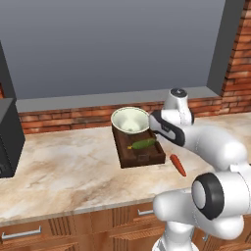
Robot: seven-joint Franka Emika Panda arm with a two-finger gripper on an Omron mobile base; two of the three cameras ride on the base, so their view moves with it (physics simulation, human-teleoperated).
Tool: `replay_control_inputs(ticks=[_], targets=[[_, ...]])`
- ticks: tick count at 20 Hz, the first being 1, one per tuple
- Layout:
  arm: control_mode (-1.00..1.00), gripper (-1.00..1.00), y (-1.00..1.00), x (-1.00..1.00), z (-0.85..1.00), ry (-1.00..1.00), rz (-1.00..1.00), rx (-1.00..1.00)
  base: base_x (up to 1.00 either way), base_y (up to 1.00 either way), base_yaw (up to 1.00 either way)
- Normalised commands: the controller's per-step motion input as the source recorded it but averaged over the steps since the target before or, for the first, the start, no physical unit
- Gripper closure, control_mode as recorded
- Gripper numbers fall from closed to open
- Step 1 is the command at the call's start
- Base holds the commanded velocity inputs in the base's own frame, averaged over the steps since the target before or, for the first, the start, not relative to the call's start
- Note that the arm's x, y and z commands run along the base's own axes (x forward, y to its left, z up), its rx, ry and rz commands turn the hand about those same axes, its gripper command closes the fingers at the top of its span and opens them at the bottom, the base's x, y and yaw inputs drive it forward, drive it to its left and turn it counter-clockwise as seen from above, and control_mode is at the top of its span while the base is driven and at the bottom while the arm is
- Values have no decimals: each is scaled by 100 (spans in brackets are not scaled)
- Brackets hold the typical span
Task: Place the two vegetables and bowl onto the tray for setting up a vegetable dip station.
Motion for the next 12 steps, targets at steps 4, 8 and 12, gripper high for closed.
replay_control_inputs(ticks=[4, 8, 12], targets=[[-100, -100, -6, -13, 0, 0, -30, 0, 0, 0, 0], [-100, -100, -11, -8, 0, 0, -28, 2, 0, 0, 0], [-100, -100, -17, -5, 0, 4, -26, 6, 0, 0, 0]])
